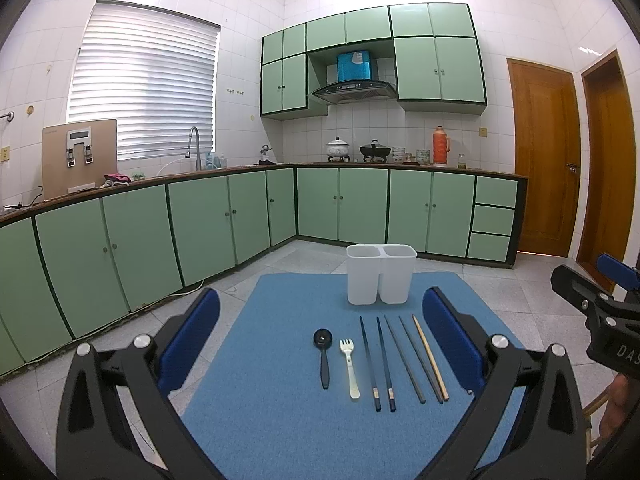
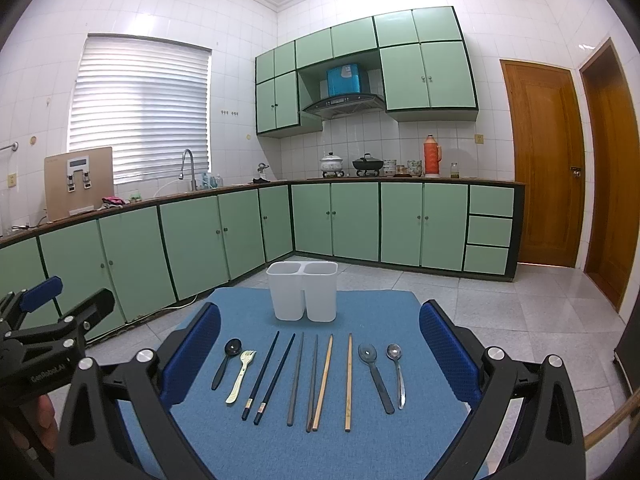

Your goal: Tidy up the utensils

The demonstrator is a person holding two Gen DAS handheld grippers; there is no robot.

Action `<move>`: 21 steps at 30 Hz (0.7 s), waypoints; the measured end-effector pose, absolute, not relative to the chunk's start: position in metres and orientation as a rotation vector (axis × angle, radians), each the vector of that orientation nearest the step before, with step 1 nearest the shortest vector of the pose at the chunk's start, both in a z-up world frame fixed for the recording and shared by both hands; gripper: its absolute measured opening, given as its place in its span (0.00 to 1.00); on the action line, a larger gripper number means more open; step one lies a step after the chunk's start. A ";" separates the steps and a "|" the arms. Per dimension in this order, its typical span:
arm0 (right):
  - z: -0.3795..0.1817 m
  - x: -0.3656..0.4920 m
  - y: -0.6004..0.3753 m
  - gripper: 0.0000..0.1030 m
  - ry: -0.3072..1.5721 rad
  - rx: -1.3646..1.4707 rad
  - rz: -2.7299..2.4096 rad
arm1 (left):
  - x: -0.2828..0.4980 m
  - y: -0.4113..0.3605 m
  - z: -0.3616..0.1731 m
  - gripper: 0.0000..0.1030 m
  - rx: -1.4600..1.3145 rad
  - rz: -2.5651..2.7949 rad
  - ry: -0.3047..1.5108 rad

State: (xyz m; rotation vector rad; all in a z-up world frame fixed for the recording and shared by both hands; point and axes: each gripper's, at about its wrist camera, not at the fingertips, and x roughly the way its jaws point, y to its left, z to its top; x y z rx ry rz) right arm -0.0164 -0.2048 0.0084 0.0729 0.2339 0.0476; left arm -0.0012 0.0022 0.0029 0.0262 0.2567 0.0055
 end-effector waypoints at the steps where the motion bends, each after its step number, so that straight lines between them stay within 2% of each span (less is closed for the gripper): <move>1: 0.008 -0.016 -0.205 0.94 0.234 0.073 0.048 | -0.001 0.002 0.002 0.95 0.026 0.006 0.256; 21: 0.008 -0.016 -0.205 0.94 0.234 0.074 0.047 | -0.001 0.002 0.001 0.95 0.025 0.007 0.255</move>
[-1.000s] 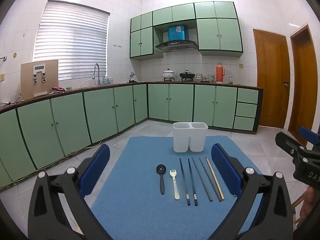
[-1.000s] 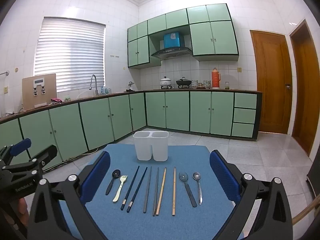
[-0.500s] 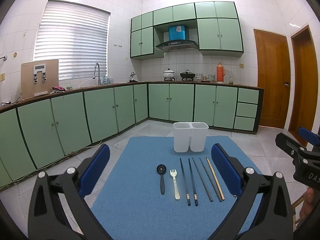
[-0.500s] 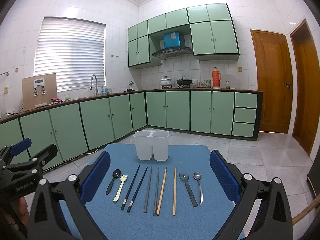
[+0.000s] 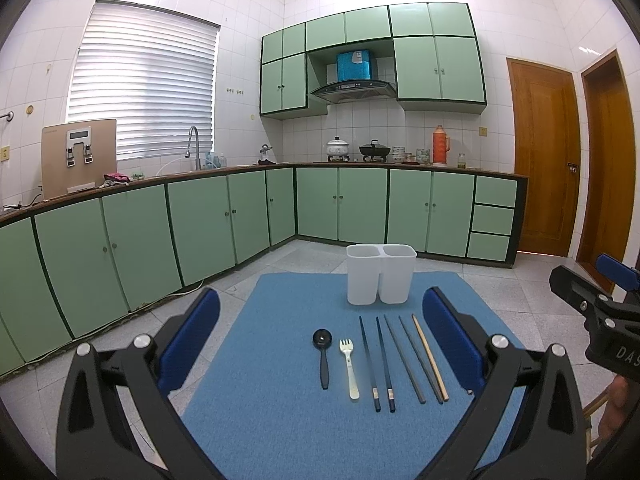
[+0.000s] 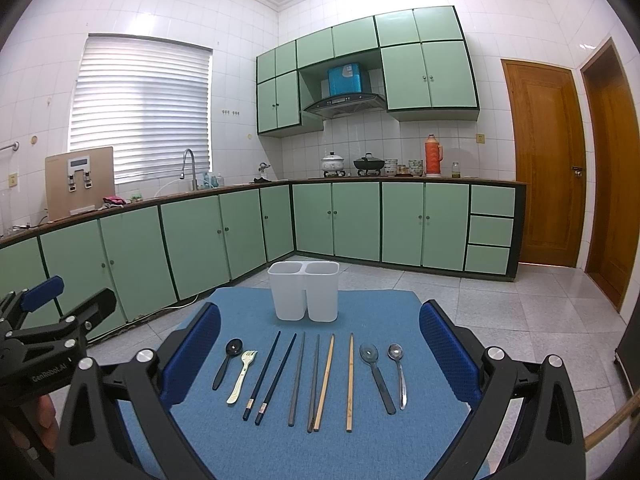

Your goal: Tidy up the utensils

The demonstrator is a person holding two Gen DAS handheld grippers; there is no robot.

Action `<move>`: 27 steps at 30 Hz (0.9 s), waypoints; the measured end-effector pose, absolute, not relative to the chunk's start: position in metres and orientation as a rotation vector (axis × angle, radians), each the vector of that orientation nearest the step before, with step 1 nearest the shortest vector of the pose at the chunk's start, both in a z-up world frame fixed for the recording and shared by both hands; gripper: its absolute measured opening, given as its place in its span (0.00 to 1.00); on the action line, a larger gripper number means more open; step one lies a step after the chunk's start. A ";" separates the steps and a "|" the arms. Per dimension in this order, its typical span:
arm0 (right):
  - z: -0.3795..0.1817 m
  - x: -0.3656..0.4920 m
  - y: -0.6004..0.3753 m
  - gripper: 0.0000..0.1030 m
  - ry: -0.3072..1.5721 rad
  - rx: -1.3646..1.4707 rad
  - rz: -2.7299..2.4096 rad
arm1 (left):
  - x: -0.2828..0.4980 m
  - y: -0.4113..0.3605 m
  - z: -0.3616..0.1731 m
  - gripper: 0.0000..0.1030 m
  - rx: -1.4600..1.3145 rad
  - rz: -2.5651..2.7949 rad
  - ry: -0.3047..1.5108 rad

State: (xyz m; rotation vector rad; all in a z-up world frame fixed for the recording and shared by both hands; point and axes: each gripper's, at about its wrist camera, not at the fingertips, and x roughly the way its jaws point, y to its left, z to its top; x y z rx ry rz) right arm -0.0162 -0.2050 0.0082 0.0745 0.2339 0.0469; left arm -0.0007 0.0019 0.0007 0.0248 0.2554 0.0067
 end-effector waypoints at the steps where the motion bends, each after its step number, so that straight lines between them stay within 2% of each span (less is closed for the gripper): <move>1: 0.008 -0.016 -0.205 0.94 0.234 0.075 0.047 | -0.001 0.002 0.000 0.95 0.025 0.007 0.255; 27: 0.008 -0.016 -0.206 0.94 0.232 0.076 0.047 | 0.000 0.003 0.003 0.95 0.026 0.008 0.255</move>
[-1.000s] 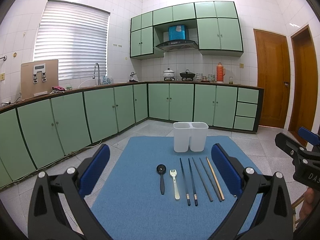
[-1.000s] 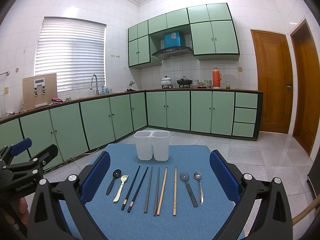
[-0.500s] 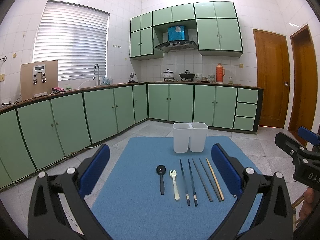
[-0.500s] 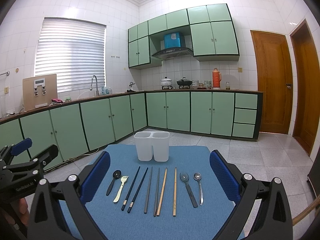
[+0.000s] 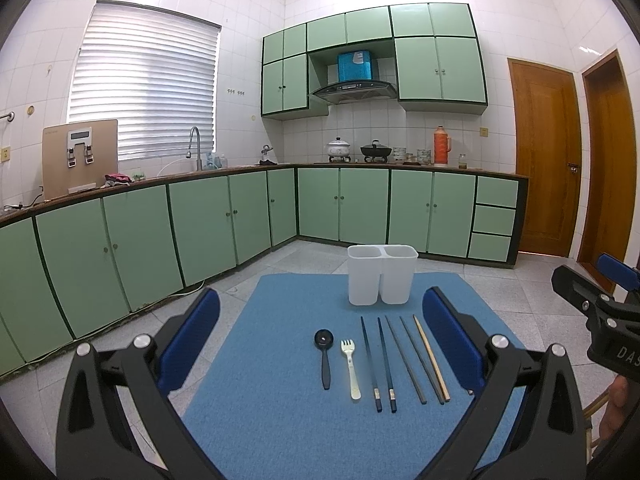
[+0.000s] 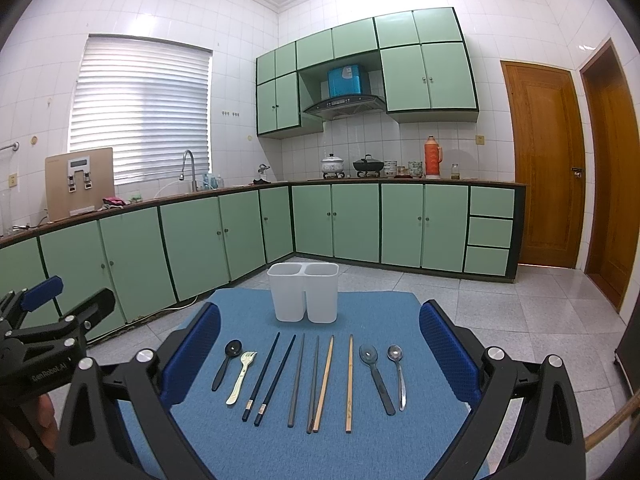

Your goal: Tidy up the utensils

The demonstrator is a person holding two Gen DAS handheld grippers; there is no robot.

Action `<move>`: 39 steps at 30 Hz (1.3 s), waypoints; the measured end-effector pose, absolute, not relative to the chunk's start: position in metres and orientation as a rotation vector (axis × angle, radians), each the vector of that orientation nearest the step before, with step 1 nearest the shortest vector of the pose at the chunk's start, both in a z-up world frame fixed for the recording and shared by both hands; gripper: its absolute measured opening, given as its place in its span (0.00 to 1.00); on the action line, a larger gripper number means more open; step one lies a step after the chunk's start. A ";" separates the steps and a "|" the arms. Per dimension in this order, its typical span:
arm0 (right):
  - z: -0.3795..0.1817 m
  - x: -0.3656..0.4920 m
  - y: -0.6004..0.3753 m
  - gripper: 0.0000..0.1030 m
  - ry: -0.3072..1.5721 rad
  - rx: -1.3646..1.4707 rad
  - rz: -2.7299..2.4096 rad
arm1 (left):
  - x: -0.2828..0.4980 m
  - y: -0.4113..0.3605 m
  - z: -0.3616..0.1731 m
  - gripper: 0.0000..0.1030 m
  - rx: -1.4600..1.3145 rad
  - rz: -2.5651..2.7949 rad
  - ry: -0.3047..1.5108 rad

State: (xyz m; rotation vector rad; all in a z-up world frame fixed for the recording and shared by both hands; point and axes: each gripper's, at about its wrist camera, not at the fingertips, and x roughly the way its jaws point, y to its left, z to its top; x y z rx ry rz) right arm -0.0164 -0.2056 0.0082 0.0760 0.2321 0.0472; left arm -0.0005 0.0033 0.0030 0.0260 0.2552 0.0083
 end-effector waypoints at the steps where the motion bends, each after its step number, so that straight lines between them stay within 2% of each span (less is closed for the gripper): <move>1: 0.008 -0.016 -0.206 0.94 0.233 0.076 0.048 | 0.000 0.003 0.003 0.95 0.026 0.008 0.255; 25: 0.006 -0.015 -0.203 0.94 0.240 0.083 0.046 | 0.006 0.009 -0.002 0.95 0.018 0.010 0.269; 39: -0.045 0.027 -0.216 0.92 0.327 0.118 0.007 | 0.049 0.014 -0.057 0.95 0.001 0.010 0.327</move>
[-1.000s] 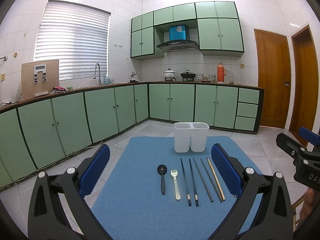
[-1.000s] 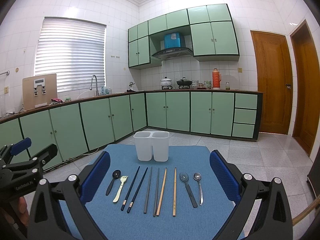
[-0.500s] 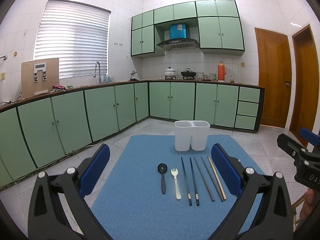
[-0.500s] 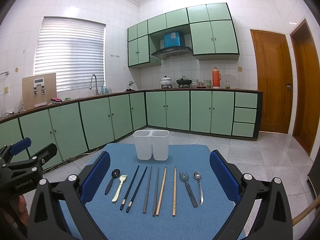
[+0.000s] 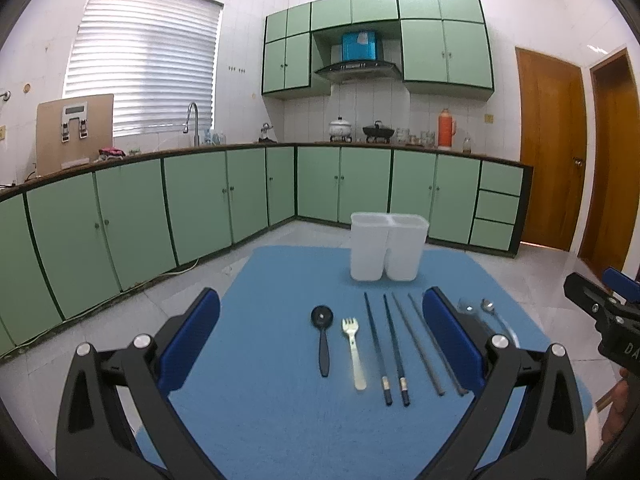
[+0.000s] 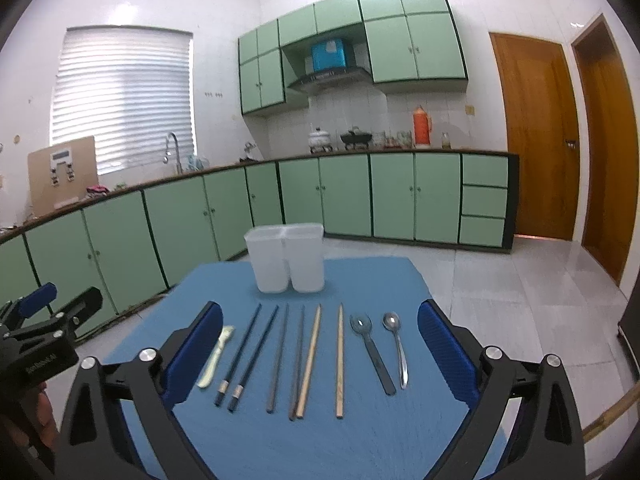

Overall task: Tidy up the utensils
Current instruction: 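Lower the left tool toward the black spoon while the right tool lowers toward the metal spoon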

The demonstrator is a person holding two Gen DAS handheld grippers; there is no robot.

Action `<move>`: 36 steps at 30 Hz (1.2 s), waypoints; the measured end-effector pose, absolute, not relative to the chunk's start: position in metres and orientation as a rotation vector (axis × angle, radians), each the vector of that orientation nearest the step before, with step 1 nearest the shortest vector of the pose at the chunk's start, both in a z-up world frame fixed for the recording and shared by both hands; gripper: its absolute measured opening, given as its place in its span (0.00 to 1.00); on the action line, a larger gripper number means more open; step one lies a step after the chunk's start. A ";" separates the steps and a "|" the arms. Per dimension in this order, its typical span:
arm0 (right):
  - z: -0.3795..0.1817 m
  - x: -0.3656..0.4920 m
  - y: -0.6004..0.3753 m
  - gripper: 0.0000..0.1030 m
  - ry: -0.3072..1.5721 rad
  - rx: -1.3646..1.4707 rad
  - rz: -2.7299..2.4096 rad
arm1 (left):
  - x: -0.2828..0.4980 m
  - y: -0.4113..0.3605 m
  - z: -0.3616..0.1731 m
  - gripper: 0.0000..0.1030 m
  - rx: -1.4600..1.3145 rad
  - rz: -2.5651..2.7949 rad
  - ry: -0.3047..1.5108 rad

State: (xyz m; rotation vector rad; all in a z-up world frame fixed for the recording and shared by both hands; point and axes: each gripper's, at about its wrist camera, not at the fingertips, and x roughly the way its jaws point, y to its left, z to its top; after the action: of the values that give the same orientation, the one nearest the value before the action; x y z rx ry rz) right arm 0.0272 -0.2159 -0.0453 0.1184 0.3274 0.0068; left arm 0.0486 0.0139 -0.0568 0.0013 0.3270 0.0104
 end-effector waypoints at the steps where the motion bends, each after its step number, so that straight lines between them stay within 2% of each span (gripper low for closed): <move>1: -0.052 0.032 -0.217 0.91 0.343 0.116 -0.001 | 0.053 0.014 -0.062 0.95 0.005 0.009 0.339; 14: -0.110 0.079 -0.228 0.82 0.481 0.101 -0.025 | 0.102 0.022 -0.123 0.95 -0.003 0.031 0.509; 26: -0.128 0.126 -0.240 0.74 0.532 0.086 -0.043 | 0.148 0.014 -0.134 0.95 -0.011 0.027 0.564; 36: -0.136 0.192 -0.274 0.64 0.625 0.133 -0.084 | 0.218 0.021 -0.143 0.95 -0.043 0.061 0.653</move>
State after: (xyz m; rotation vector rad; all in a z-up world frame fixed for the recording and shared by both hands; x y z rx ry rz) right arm 0.1924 -0.2740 -0.1364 0.1329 0.6246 -0.0841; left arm 0.2184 0.0211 -0.1430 -0.0433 0.6530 0.0610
